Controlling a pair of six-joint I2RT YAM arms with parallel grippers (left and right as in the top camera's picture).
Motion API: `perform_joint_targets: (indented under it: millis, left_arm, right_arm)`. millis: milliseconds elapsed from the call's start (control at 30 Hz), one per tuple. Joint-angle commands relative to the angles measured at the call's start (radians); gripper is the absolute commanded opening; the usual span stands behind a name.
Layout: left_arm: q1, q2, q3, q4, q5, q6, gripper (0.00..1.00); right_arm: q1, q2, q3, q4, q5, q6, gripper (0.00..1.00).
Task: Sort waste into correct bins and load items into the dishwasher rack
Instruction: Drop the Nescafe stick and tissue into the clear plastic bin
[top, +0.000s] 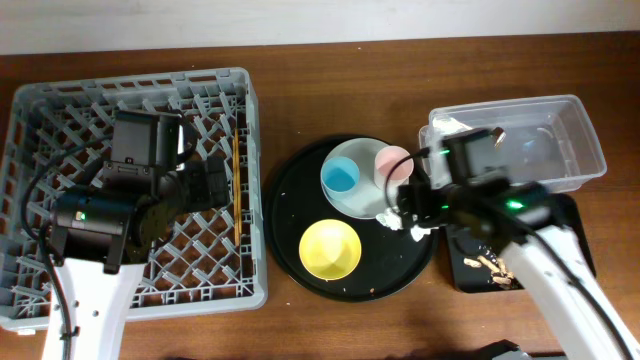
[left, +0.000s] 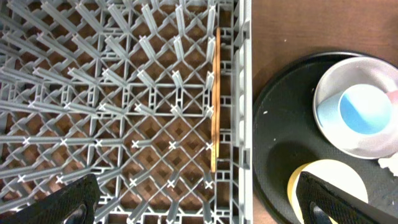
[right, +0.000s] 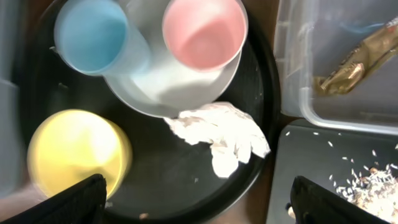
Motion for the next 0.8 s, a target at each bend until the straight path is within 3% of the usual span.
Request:
perform_joint_targets:
  millis: [0, 467, 500, 600, 633, 700, 767]
  left_arm:
    - [0.0, 0.002, -0.001, -0.011, 0.008, 0.005, 0.99]
    - [0.0, 0.002, -0.001, -0.007, 0.007, 0.005, 0.99]
    - [0.0, 0.002, -0.001, -0.007, 0.007, 0.005, 0.99]
    - [0.0, 0.002, -0.001, -0.006, 0.007, 0.005, 0.99]
    - [0.0, 0.002, -0.001, -0.005, 0.007, 0.005, 0.99]
    - [0.0, 0.002, -0.001, -0.003, 0.007, 0.005, 0.99]
    - [0.0, 0.002, -0.001, -0.003, 0.007, 0.005, 0.99]
  right_arm:
    - [0.043, 0.098, -0.059, 0.06, 0.115, 0.013, 0.96]
    - [0.086, 0.465, -0.097, 0.232, 0.119, 0.002, 0.92]
    - [0.087, 0.482, -0.097, 0.231, 0.119, 0.002, 0.87]
    - [0.087, 0.496, -0.097, 0.219, 0.118, 0.001, 0.59]
    - [0.087, 0.492, -0.096, 0.215, 0.109, 0.001, 0.45]
    - [0.087, 0.465, -0.094, 0.204, 0.085, -0.005, 0.07]
    - [0.087, 0.408, -0.072, 0.173, 0.053, -0.026, 0.04]
